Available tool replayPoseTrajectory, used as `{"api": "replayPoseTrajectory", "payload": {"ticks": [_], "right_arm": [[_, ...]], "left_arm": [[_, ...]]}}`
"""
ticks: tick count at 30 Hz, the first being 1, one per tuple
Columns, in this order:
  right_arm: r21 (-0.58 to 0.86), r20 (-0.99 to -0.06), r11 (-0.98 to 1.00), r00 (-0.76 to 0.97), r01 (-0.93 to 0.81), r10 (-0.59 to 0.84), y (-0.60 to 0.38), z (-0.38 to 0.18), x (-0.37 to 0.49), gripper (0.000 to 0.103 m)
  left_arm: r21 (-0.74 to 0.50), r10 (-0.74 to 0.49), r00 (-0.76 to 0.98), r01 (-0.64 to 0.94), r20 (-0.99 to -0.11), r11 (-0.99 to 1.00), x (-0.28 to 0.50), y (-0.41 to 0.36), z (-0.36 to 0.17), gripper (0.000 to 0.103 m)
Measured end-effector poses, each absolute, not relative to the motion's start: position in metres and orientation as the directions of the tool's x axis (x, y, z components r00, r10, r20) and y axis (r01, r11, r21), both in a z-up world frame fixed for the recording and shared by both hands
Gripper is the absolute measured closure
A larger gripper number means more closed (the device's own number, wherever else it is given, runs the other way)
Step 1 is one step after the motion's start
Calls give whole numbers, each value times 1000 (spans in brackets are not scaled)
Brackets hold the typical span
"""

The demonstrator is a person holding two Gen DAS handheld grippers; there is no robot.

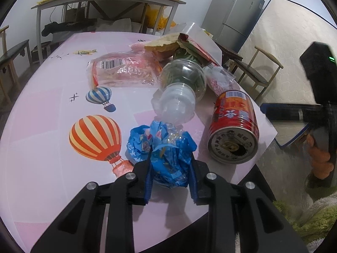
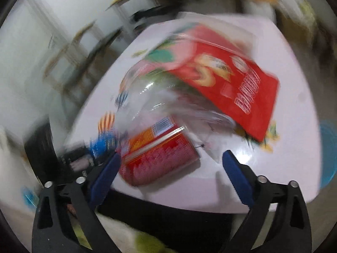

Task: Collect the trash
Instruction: 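Close the right tool on the red can and lift it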

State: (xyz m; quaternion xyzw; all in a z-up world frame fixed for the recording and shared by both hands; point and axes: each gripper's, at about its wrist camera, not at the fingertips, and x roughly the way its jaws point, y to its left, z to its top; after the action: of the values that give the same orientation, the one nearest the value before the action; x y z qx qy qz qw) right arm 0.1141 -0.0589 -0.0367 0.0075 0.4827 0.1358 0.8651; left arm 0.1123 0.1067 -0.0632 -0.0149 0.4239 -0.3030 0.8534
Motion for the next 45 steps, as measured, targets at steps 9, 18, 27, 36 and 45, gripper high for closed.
{"api": "replayPoseTrajectory", "payload": {"ticks": [9, 18, 27, 36, 45], "right_arm": [[-124, -831, 921, 546, -369, 107, -10, -52, 128, 8], [24, -833, 965, 528, -262, 164, -9, -56, 141, 8], [120, -833, 975, 515, -188, 202, -17, -57, 141, 15], [709, -645, 706, 405, -2, 648, -111, -76, 140, 15], [675, -682, 733, 451, 84, 576, -147, -78, 128, 15]], "left_arm": [[-285, -529, 457, 500, -716, 818, 111, 106, -64, 76], [-292, -529, 460, 492, -713, 820, 110, 106, -66, 76], [-299, -531, 463, 485, -710, 822, 110, 108, -65, 76], [-302, -529, 464, 478, -711, 825, 110, 107, -65, 76], [-299, -523, 466, 473, -713, 829, 108, 107, -65, 76]]}}
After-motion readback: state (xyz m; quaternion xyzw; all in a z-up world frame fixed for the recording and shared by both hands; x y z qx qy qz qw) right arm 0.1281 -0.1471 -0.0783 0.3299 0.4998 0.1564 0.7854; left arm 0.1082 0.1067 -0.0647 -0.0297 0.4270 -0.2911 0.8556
